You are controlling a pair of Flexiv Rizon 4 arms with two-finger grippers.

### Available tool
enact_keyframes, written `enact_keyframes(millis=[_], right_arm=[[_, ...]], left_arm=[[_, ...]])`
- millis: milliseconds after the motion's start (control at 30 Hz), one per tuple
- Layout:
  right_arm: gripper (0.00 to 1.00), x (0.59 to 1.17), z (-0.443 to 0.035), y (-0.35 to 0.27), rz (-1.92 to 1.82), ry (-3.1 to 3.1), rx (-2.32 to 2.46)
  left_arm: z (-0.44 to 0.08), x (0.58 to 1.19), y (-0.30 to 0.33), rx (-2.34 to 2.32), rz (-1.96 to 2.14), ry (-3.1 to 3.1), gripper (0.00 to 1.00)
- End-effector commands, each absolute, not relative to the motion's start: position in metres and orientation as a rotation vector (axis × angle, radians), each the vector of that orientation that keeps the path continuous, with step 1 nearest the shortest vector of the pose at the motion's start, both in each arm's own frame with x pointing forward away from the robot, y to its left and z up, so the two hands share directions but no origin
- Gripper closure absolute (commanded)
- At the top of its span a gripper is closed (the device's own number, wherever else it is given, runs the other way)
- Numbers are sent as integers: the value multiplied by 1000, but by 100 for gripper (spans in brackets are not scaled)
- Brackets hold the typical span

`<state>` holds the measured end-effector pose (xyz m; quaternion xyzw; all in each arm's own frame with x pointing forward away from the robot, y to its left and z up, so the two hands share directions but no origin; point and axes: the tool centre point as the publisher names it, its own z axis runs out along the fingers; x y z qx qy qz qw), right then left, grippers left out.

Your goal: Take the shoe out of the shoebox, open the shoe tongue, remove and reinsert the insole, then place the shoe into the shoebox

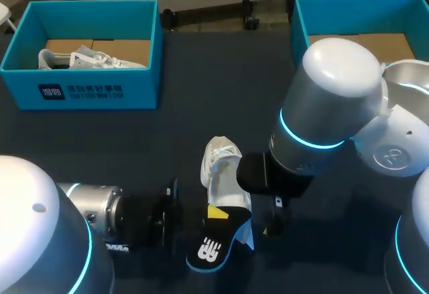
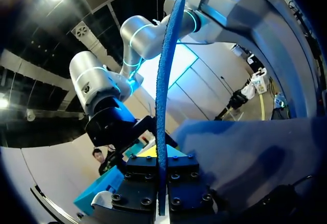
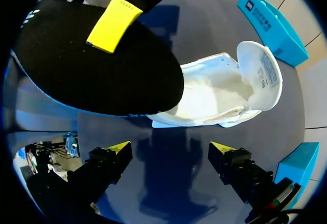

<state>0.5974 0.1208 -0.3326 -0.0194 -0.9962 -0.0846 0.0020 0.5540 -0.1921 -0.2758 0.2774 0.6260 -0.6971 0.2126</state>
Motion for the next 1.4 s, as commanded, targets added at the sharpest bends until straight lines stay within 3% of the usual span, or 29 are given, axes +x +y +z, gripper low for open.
enact_keyframes(millis=[33, 1400], right_arm=[[0, 597, -335, 122, -266, -3126, -61], [0, 597, -335, 122, -266, -3126, -61]], left_arm=[[-282, 559, -197, 762, -1941, 1740, 100], [-326, 600, -196, 653, -1815, 1849, 100]])
